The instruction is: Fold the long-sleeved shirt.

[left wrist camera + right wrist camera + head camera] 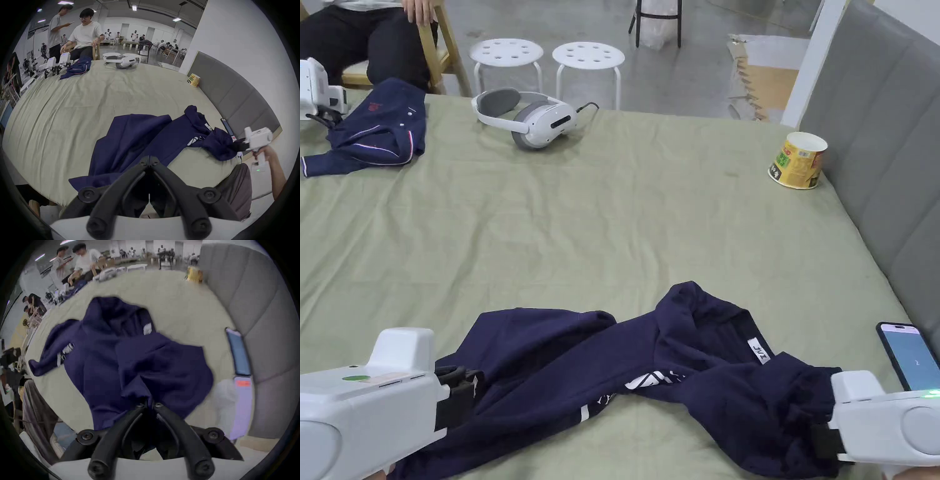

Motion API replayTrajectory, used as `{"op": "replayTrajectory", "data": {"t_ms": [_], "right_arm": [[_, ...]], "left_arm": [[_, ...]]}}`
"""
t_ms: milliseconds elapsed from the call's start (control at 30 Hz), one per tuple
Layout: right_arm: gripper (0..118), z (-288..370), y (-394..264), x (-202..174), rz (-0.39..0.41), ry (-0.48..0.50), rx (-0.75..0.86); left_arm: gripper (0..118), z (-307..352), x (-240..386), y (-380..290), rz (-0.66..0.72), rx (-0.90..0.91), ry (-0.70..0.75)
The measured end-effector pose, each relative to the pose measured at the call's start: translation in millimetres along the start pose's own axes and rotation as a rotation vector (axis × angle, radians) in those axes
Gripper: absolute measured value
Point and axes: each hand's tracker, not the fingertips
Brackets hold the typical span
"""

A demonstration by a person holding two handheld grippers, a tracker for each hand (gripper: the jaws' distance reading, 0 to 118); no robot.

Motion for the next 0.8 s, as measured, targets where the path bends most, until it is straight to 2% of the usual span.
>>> {"op": "replayTrajectory", "data": {"t_ms": [67, 100, 133, 167, 200, 233, 300, 367, 400, 433, 467, 500, 667, 700, 767, 800], "right_arm": [[3, -7.8, 5.1, -4.6, 0.000, -0.005, -0.010], [11, -0.2, 5.7, -8.0, 0.008, -0.014, 0.009], [31, 13.3, 7.3, -10.7, 0.021, -0.039, 0.049], [65, 27.8, 7.2, -12.3, 0.016, -0.045, 0.098], [65, 45.7, 6.5, -12.6, 0.006, -0.040, 0.163], [78, 67.8, 1.8, -10.9, 0.008, -0.044, 0.229], [118, 103.1, -1.4, -12.0, 0.028, -0.051, 0.344], [113, 135.5, -0.9, -13.8, 0.019, -0.036, 0.406], [99, 145.0, -0.1, -14.2, 0.000, -0.032, 0.405], [72, 152.3, 0.3, -15.0, -0.011, -0.026, 0.414], [31, 153.9, 0.7, -16.5, -0.013, -0.027, 0.423], [1, 156.9, 1.7, -21.8, -0.017, -0.043, 0.436], [1, 147.0, 6.2, -39.1, 0.018, -0.029, 0.406], [1, 144.5, 6.9, -43.1, 0.026, -0.019, 0.399], [1, 139.5, 8.0, -52.6, 0.046, -0.001, 0.383], [1, 138.0, 8.7, -57.7, 0.063, 0.005, 0.379]], "left_arm": [[5, 3.9, -0.6, -1.0, 0.004, 0.008, 0.001], [5, 5.7, -0.6, -1.5, 0.007, 0.010, 0.004], [5, 8.1, -0.3, -2.2, 0.005, 0.013, 0.011], [5, 10.2, -0.1, -3.0, -0.001, 0.015, 0.016], [5, 11.6, -0.4, -4.2, -0.008, 0.016, 0.018], [5, 11.8, -1.4, -5.3, -0.011, 0.015, 0.017], [5, 10.0, -3.6, -6.1, -0.012, 0.006, 0.016], [5, 7.3, -3.8, -7.2, -0.017, -0.007, 0.035], [5, 6.0, -3.3, -7.8, -0.025, -0.012, 0.053], [5, 5.6, -3.6, -7.8, -0.025, -0.012, 0.066], [5, 5.5, -4.7, -8.0, -0.015, -0.012, 0.073], [5, 6.0, -7.3, -8.7, 0.001, -0.009, 0.081], [6, 16.8, -32.5, -13.2, 0.091, 0.009, 0.120], [25, 20.4, -40.8, -14.6, 0.110, 0.011, 0.145], [81, 23.6, -55.3, -18.5, 0.111, 0.020, 0.165], [103, 23.5, -62.3, -20.6, 0.101, -0.001, 0.213]]}}
